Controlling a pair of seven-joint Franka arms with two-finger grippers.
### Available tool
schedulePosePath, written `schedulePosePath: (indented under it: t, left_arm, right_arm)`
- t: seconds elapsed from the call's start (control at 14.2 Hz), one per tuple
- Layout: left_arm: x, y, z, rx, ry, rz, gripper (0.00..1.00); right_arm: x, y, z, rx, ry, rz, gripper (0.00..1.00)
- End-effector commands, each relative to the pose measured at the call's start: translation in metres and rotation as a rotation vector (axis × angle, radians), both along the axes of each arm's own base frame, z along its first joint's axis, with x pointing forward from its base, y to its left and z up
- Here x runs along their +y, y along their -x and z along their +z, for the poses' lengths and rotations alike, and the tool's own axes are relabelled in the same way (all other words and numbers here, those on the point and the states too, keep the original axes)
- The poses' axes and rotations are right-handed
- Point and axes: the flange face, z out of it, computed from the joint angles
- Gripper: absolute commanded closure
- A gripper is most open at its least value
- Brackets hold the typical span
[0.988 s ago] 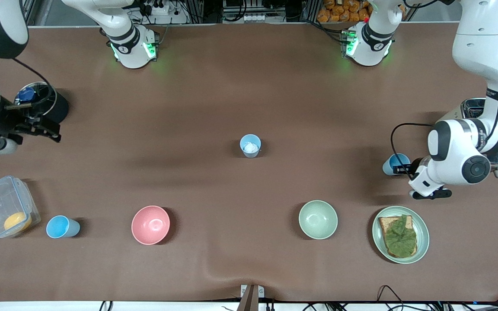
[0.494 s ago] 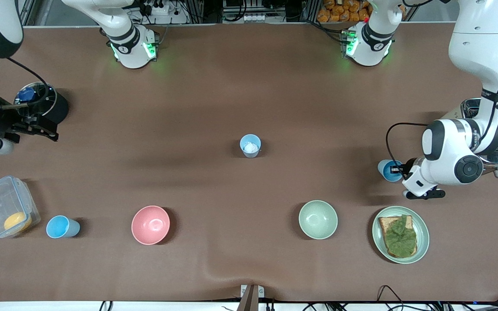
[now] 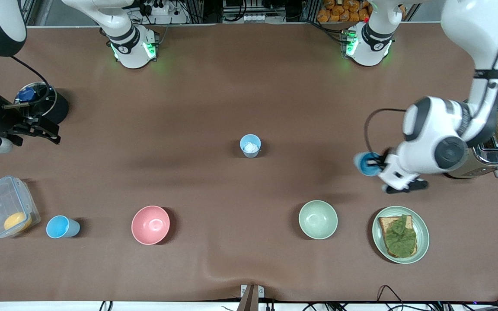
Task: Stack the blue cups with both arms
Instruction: 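Carry the blue cup with the left gripper above the tissue cup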
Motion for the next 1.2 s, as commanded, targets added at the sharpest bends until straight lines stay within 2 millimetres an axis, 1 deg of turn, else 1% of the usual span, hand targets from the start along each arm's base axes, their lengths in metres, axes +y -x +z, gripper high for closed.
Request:
schedulePosePath:
  t: [0.0,0.14,0.28,0.35,0.49,0.56,0.71,0.78,0.85,0.99,1.06,1.13]
  left_arm:
    - [-0.080,0.020,0.021,-0.016,-0.014,0.084,1.00]
    - [-0.127,0.035,0.034,-0.045,-0.003,0.113,1.00]
    - [-0.184,0.059,0.040,-0.085,0.014,0.159,1.00]
    - [-0.213,0.075,0.037,-0.093,0.015,0.179,1.00]
    - [-0.248,0.093,0.026,-0.095,0.023,0.248,1.00]
    - [-0.269,0.104,0.022,-0.104,0.036,0.279,1.00]
    - [-0.295,0.110,0.016,-0.109,0.051,0.306,1.00]
    - [-0.301,0.109,0.013,-0.120,0.041,0.318,1.00]
    - [-0.302,0.108,0.006,-0.125,0.024,0.342,1.00]
    - [-0.323,0.123,-0.010,-0.141,0.014,0.357,1.00]
    - [-0.326,0.122,-0.015,-0.159,0.021,0.351,1.00]
    - [-0.324,0.119,-0.023,-0.162,0.019,0.350,1.00]
  right_arm:
    - [-0.008,0.025,-0.005,-0.030,-0.016,-0.021,0.00]
    - [-0.008,0.027,-0.004,-0.035,-0.016,-0.021,0.00]
    - [-0.009,0.026,-0.006,-0.027,-0.017,-0.021,0.00]
    - [-0.008,0.028,-0.005,-0.009,-0.017,-0.021,0.00]
    - [-0.008,0.029,-0.006,0.008,-0.017,-0.028,0.00]
    - [-0.008,0.030,-0.004,0.011,-0.017,-0.022,0.00]
    - [-0.008,0.030,-0.004,0.024,-0.016,-0.019,0.00]
    - [-0.006,0.030,-0.002,0.022,-0.016,-0.016,0.00]
    - [-0.005,0.032,-0.003,0.036,-0.016,-0.016,0.00]
    - [-0.002,0.032,-0.002,0.039,-0.016,-0.016,0.00]
    - [0.000,0.032,-0.002,0.039,-0.015,-0.013,0.00]
    - [-0.001,0.032,-0.003,0.039,-0.016,-0.014,0.00]
